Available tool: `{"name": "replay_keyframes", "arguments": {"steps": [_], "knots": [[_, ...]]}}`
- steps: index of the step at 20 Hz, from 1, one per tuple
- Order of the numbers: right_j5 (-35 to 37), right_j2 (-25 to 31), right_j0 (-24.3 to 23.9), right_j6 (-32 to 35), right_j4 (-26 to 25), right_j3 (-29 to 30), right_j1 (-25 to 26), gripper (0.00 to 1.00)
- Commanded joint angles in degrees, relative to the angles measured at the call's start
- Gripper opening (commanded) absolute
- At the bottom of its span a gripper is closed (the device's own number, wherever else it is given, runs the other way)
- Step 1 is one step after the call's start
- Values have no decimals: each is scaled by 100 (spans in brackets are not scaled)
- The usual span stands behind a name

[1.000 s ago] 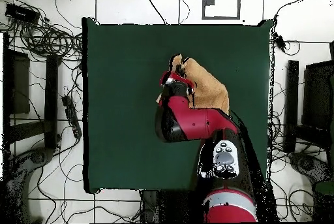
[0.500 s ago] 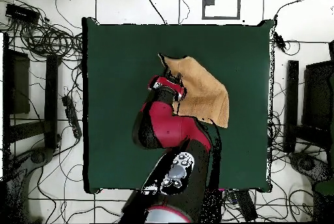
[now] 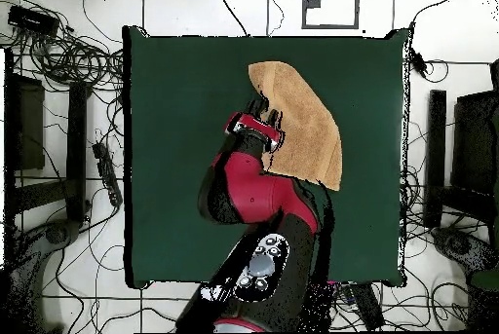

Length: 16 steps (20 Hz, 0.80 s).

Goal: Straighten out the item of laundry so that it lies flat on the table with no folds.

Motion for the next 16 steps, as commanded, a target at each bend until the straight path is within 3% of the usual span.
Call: {"name": "replay_keyframes", "arguments": {"steps": [1, 4, 8, 16], "knots": [[2315, 787, -446, -86, -141, 630, -650, 100], [3261, 1128, -770, -113, 22, 1064, -921, 100], [3611, 1187, -871, -4, 88, 1173, -560, 100], [2981, 1374, -855, 654, 220, 1383, -20, 100]]}}
